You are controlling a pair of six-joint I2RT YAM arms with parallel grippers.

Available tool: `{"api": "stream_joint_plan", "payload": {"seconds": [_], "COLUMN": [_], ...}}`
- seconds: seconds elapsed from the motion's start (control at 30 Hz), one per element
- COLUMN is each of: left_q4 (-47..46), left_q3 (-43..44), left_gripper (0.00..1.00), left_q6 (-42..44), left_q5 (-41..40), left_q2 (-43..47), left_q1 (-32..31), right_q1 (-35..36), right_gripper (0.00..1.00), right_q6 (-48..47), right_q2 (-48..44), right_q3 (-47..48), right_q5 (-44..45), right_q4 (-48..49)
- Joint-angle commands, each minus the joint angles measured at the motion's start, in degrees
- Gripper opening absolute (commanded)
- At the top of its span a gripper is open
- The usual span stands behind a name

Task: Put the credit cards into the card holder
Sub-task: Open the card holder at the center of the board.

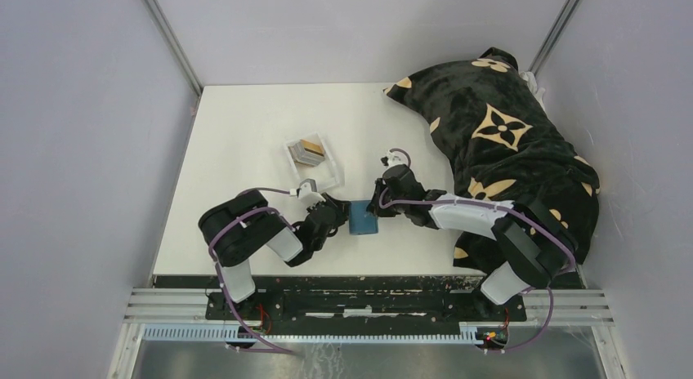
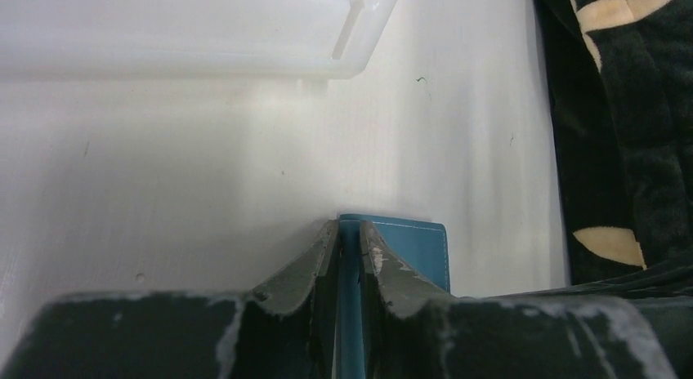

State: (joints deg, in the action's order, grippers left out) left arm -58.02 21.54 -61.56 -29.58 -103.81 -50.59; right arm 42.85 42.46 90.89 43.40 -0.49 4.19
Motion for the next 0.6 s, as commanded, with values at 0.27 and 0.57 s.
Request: {"api": "stream_joint_plan", "payload": {"seconds": [0.27,0.57], "left_q4": [20.1,23.04], "left_q3": [-1.66,-1.1], "left_gripper": [0.24,0.23], "left_q6": [4.0,4.8], "left_q5": [-1.22,-0.52], "left_q2": [5.77,7.0], "left_q1": [-0.51,-0.55], "right_q1": [-3.33,-3.64], "right_gripper": [0.06,0.12], "right_q6": [-3.76,-4.37], "right_q2": [-8.76,-4.59], "right_q3": [-0.36,-0.39], "right_q5": [4.43,10.29], "right_q4": [-6.89,-10.71]}}
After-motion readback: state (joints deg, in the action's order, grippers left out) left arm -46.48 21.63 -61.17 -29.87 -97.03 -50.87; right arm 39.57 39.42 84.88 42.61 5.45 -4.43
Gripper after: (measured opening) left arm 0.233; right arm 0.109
